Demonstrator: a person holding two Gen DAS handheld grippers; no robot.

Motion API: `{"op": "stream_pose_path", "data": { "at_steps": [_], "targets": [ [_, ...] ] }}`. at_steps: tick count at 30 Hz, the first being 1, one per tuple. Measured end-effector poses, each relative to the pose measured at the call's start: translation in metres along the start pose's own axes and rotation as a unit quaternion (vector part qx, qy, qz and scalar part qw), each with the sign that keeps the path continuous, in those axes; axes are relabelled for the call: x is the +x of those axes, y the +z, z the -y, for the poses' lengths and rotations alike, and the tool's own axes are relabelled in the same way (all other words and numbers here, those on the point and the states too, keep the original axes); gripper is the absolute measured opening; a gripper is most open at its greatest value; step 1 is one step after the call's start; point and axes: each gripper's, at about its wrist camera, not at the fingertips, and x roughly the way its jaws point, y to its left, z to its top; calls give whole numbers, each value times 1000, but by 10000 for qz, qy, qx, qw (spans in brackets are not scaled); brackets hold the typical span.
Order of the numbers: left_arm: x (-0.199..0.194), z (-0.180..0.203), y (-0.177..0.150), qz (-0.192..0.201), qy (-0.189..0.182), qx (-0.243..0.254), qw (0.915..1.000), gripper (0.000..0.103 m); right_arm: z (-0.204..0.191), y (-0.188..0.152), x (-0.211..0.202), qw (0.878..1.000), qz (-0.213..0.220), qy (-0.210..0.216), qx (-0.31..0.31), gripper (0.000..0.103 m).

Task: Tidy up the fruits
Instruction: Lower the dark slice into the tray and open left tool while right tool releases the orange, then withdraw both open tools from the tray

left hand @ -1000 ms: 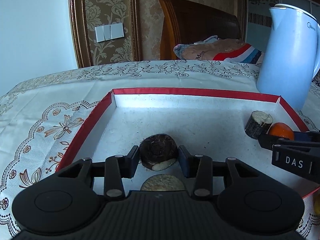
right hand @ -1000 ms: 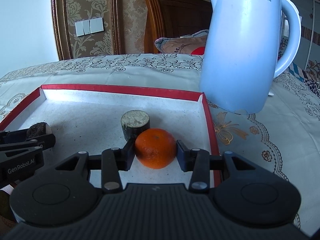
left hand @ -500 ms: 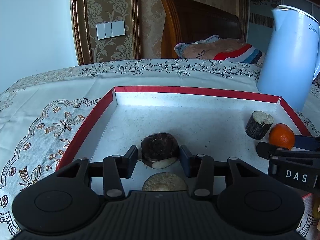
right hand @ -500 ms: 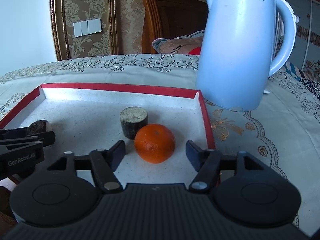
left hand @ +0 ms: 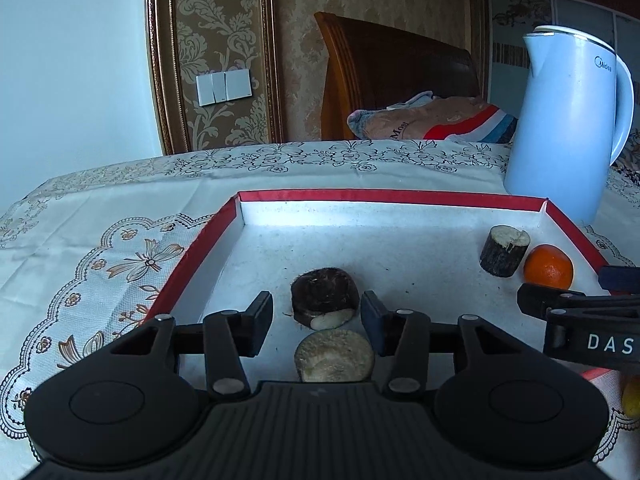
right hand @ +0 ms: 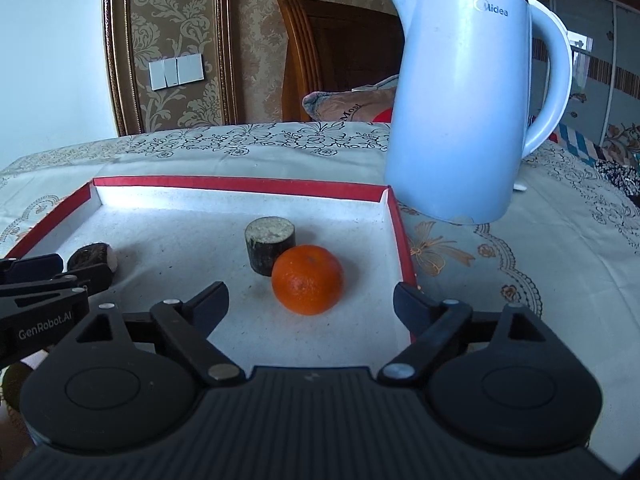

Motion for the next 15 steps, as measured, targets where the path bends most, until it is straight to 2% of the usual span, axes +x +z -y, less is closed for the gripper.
{"op": "stream_pose_path", "data": {
  "at_steps": [1,5,15],
  "targets": [
    [-3,-2,-1,44,21,-28,10000,54,1,-1,-3,10000,23,36,35,91],
    [-17,-9,-3,204,28,-160,9997,56,3,-5,-16,9997,140,162,149,96],
    [-39,-19,-12,420,-66,-389,9983,61,0,-18,-31,9995,208,239,59,98]
  ]
}}
